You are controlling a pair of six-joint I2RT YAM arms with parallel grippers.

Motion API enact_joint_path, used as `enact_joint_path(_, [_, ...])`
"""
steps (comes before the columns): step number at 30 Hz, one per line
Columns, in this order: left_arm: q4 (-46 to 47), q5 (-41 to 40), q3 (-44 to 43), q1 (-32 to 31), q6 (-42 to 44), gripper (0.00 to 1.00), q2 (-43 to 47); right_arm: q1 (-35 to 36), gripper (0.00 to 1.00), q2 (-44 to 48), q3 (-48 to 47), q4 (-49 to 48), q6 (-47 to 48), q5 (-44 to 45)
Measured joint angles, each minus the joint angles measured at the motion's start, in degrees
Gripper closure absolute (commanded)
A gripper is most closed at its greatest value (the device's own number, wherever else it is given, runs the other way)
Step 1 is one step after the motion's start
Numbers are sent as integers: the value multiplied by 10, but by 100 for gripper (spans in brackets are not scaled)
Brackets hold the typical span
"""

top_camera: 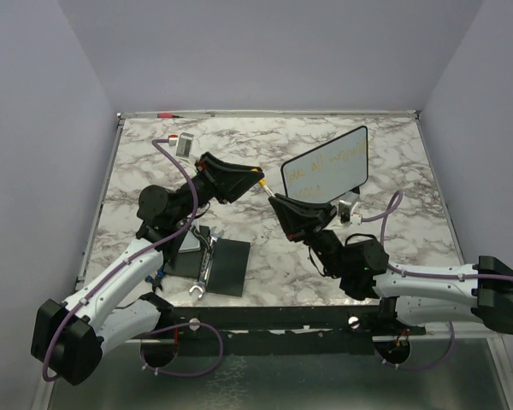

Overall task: Write a sentence on the whiteboard
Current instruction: Close the whiteboard marker at the center of the board.

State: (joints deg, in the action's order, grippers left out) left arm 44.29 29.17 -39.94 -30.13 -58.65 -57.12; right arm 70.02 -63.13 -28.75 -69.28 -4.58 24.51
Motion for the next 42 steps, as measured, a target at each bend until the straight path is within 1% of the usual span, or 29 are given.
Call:
enact_joint_path(2, [5, 0, 0, 0, -3, 73, -1, 0, 99, -1, 0, 1, 0, 0])
enact_joint_path(3, [6, 0, 0, 0, -4, 81, -1, 0, 99, -2, 0, 1, -1, -1])
enact_joint_path(4, [7, 0, 0, 0, -5, 85, -2, 0, 99, -2, 0, 0, -1, -2])
enact_joint_path(5, [7, 0, 0, 0, -6, 93, -3, 0, 99, -2, 0, -1, -2, -2])
enact_joint_path(6, [8, -1, 0, 0, -8, 97, -4, 0, 99, -2, 0, -3, -3, -3])
enact_joint_path(7, [9, -2, 1, 0, -13, 100, -4, 0, 99, -2, 0, -3, -3, -2])
enact_joint_path(11, [21, -4, 5, 0, -30, 100, -4, 0, 99, -7, 0, -10, -3, -4])
enact_joint_path(18, [45, -24, 20, -7, -32, 100, -4, 0, 99, -18, 0, -25, 1, -4])
enact_joint_path(27, [99, -103, 32, -60, -15, 100, -7, -1, 99, -14, 0, -50, 12, -11])
enact_joint_path(42, [147, -135, 67, -76, -16, 100, -3, -6, 99, 0, 0, -25, 31, -24])
